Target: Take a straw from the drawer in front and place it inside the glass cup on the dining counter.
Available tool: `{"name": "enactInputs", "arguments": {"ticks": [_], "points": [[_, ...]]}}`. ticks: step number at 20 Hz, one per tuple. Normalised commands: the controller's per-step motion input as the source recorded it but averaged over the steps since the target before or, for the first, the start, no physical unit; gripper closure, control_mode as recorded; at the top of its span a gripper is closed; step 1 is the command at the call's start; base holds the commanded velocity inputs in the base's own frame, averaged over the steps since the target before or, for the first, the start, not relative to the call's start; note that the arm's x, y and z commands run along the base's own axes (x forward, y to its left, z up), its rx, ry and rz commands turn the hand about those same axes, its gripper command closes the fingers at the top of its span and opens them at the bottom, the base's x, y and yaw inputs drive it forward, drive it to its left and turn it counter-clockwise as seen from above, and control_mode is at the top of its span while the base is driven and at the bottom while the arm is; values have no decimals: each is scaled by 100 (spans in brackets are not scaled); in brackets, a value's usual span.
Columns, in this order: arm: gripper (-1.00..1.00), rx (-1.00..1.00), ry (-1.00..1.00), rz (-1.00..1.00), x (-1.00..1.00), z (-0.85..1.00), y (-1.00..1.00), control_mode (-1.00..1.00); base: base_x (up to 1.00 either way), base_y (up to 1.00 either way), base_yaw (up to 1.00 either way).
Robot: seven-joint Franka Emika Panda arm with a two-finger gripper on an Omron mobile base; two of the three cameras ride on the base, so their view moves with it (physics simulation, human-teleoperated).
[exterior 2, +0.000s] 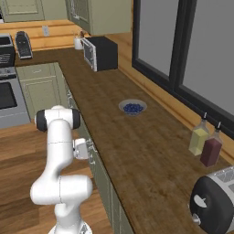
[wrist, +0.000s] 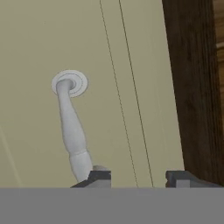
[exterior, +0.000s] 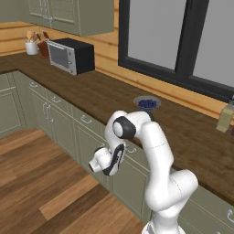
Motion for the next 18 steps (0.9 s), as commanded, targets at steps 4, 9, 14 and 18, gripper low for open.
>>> {"name": "enactInputs", "arguments": {"ticks": [4, 9, 14, 18], "points": [[-100, 4, 6, 0, 0, -7, 0, -100, 0, 0, 0], [-100, 13, 16, 0, 0, -19, 0, -100, 0, 0, 0], [-100, 19, 21, 0, 0, -31, 7, -100, 0, 0, 0], [-100, 16, 17, 0, 0, -33, 9, -100, 0, 0, 0]]}}
